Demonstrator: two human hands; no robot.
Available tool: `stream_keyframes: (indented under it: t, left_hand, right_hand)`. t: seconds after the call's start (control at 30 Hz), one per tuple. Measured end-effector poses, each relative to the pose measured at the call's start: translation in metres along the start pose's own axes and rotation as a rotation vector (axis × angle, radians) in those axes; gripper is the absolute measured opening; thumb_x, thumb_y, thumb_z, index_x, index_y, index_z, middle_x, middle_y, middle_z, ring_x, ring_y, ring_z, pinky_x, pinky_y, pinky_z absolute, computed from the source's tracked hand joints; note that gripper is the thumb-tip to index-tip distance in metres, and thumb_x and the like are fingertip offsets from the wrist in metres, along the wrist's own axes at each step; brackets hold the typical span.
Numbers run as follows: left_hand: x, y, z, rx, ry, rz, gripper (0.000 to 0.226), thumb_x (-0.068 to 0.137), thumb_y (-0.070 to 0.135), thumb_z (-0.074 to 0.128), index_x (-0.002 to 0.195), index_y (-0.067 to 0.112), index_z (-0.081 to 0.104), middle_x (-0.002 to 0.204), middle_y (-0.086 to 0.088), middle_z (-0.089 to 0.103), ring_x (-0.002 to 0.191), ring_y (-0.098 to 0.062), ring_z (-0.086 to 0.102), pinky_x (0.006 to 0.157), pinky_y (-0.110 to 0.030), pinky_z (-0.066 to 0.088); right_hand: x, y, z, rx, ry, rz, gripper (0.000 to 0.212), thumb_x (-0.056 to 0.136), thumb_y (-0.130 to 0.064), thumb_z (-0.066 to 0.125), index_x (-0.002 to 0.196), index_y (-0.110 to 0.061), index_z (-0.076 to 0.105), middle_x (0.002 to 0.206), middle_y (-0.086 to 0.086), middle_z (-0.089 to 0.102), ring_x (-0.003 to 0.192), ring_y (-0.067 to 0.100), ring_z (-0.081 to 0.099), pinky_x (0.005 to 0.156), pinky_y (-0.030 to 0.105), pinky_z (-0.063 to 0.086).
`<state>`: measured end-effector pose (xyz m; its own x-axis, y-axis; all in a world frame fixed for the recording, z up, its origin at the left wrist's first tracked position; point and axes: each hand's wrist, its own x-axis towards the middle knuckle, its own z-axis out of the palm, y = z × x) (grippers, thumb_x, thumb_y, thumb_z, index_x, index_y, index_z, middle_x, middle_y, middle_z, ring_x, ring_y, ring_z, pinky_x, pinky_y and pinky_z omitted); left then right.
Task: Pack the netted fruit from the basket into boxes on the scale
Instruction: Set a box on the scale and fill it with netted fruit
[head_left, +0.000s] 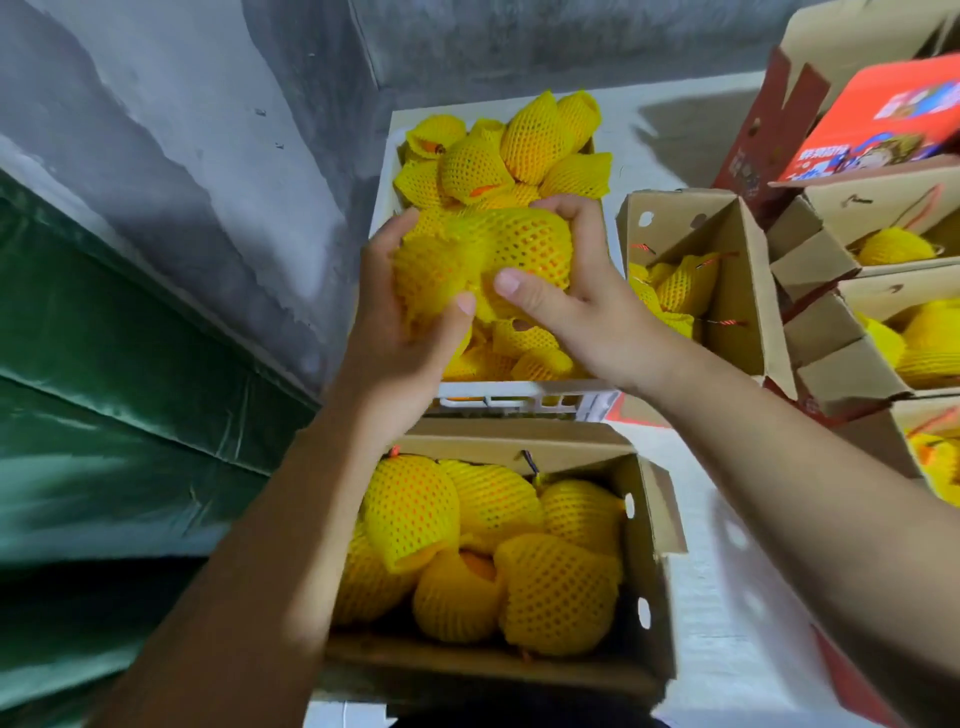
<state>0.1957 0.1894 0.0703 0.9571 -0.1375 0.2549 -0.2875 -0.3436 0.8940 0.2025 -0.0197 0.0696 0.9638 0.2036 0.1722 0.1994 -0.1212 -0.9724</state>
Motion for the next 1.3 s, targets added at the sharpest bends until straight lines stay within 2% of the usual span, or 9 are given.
stream_keyframes:
  t: [0.13, 0.23, 0.33, 0.53, 0.67, 0.83, 0.97, 1.17, 1.3]
  left_hand:
    - [-0.057, 0.030, -0.011, -0.198, 0.116, -0.114, 0.052, 0.088, 0.045, 0.067, 0.135, 0.040, 0.046, 0.126, 0.007, 0.063, 0.109, -0.011, 0.067, 0.083, -0.029, 0.058]
    - [-0.090, 0.045, -0.014, -0.003, 0.002, -0.164, 0.044, 0.096, 0.037, 0.070, 0.131, 0.044, 0.045, 0.114, 0.026, 0.056, 0.091, 0.029, 0.053, 0.070, 0.003, 0.041]
    - [-0.118, 0.052, -0.021, -0.030, -0.109, -0.178, 0.041, 0.099, 0.035, 0.070, 0.133, 0.041, 0.049, 0.097, 0.040, 0.062, 0.087, 0.034, 0.050, 0.062, 0.003, 0.042]
    - [-0.159, 0.057, -0.051, 0.113, -0.380, -0.283, 0.089, 0.098, 0.048, 0.069, 0.162, 0.054, 0.007, 0.171, 0.021, 0.015, 0.156, -0.009, 0.022, 0.125, -0.042, 0.028]
    - [-0.191, 0.054, -0.065, 0.073, -0.087, -0.133, 0.076, 0.101, 0.028, 0.066, 0.163, 0.043, 0.024, 0.163, 0.016, 0.039, 0.150, -0.007, 0.036, 0.124, -0.040, 0.035]
    - [-0.239, 0.051, -0.071, -0.396, -0.230, -0.244, 0.048, 0.097, 0.044, 0.068, 0.143, 0.040, 0.056, 0.129, 0.024, 0.069, 0.118, 0.003, 0.065, 0.093, -0.018, 0.055]
    - [-0.278, 0.025, -0.096, -0.622, -0.215, -0.422, 0.057, 0.084, 0.063, 0.079, 0.134, 0.039, 0.066, 0.130, 0.001, 0.074, 0.118, -0.025, 0.072, 0.099, -0.049, 0.056]
    - [-0.281, 0.023, -0.143, -0.647, -0.162, -0.432, 0.055, 0.085, 0.051, 0.085, 0.131, 0.026, 0.068, 0.128, -0.008, 0.074, 0.115, -0.030, 0.074, 0.086, -0.036, 0.063]
    - [-0.289, 0.033, -0.153, -0.665, -0.227, -0.408, 0.050, 0.084, 0.037, 0.081, 0.131, 0.025, 0.067, 0.128, -0.006, 0.075, 0.117, -0.027, 0.073, 0.088, -0.033, 0.061]
  right_hand:
    - [-0.045, -0.046, 0.018, -0.107, -0.049, 0.011, 0.059, 0.094, -0.047, 0.067, 0.137, -0.022, 0.034, 0.136, 0.016, 0.049, 0.128, 0.030, 0.051, 0.105, 0.049, 0.046]
    - [-0.080, -0.062, 0.029, -0.211, -0.048, 0.063, 0.053, 0.100, -0.041, 0.063, 0.137, -0.013, 0.038, 0.130, 0.016, 0.053, 0.123, 0.027, 0.053, 0.105, 0.049, 0.046]
    - [-0.113, -0.078, 0.039, -0.168, -0.021, 0.128, 0.049, 0.096, -0.037, 0.062, 0.134, -0.013, 0.042, 0.112, 0.004, 0.063, 0.102, 0.014, 0.063, 0.087, 0.036, 0.054]
    - [-0.159, -0.108, 0.075, -0.507, 0.200, 0.046, 0.068, 0.085, -0.049, 0.076, 0.141, -0.019, 0.052, 0.130, 0.009, 0.057, 0.123, 0.021, 0.055, 0.106, 0.047, 0.046]
    - [-0.189, -0.109, 0.110, -0.395, 0.377, 0.045, 0.060, 0.092, -0.045, 0.075, 0.143, -0.023, 0.053, 0.133, 0.005, 0.060, 0.126, 0.023, 0.056, 0.106, 0.051, 0.048]
    - [-0.229, -0.108, 0.180, -0.099, 0.445, 0.095, 0.042, 0.099, -0.038, 0.068, 0.137, -0.026, 0.057, 0.109, -0.024, 0.069, 0.102, 0.000, 0.067, 0.086, 0.027, 0.058]
    - [-0.252, -0.104, 0.228, 0.130, 0.366, 0.202, 0.036, 0.100, -0.038, 0.066, 0.135, -0.032, 0.060, 0.121, -0.004, 0.072, 0.114, 0.016, 0.069, 0.098, 0.044, 0.058]
    - [-0.260, -0.112, 0.262, 0.326, 0.431, 0.318, 0.048, 0.088, -0.042, 0.072, 0.118, -0.021, 0.041, 0.130, 0.020, 0.058, 0.121, 0.036, 0.063, 0.097, 0.063, 0.055]
    - [-0.259, -0.120, 0.259, 0.335, 0.448, 0.269, 0.037, 0.088, -0.044, 0.071, 0.096, -0.023, 0.041, 0.099, 0.013, 0.052, 0.097, 0.029, 0.054, 0.090, 0.079, 0.045]
